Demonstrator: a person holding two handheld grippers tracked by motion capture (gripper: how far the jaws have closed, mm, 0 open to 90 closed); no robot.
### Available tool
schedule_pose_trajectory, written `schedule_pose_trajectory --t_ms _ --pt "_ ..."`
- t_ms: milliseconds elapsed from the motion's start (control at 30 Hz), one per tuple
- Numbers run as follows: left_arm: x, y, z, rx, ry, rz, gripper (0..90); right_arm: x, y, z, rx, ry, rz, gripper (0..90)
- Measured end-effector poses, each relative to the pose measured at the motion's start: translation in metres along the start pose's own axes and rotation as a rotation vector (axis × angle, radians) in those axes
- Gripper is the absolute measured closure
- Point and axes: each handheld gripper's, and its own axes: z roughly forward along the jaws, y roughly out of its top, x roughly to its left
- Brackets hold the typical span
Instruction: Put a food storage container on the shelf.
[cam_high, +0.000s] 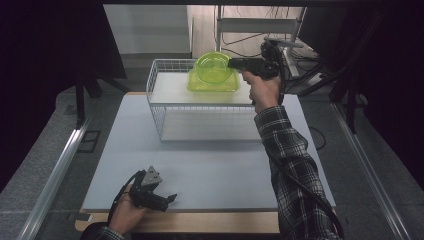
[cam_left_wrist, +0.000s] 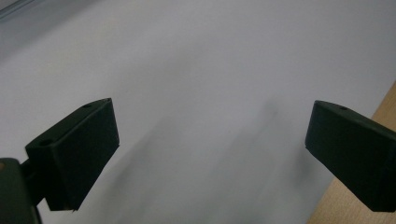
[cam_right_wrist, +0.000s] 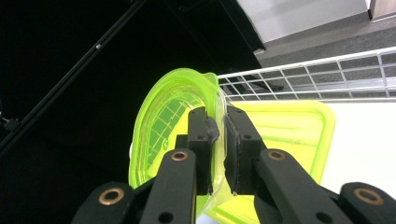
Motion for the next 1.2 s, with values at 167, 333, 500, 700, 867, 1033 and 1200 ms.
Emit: schedule_pose_trajectory --t_ms 167,333,500,700,867,1033,1200 --pt "0.000 0.000 0.000 0.002 0.001 0.004 2.6 0.001 0.000 0.003 -0.008 -0.035 -0.027 79.2" --pt "-0.001 0.000 0.001 0.006 0.000 0.010 2.6 0.001 0.000 0.005 -0.011 -0.062 -0.039 76.4" --pt "-0.002 0.000 0.002 0.011 0.001 0.016 2.7 -0.003 -0.001 0.008 -0.004 -0.068 -0.040 68.2" --pt "-0.002 0.000 0.002 0.016 0.000 0.019 2.7 -0.005 -0.002 0.007 -0.006 -0.055 -0.041 61.0" --pt "-0.002 0.000 0.003 0.019 0.002 0.024 2.8 -0.005 -0.001 0.002 -0.005 -0.054 -0.064 50.7" --pt "-0.003 0.000 0.003 0.022 0.001 0.026 2.8 -0.004 -0.002 -0.004 0.002 -0.056 -0.095 43.6" --pt "-0.003 0.000 0.003 0.022 0.002 0.025 2.8 -0.001 -0.007 -0.007 0.037 -0.053 -0.133 39.1"
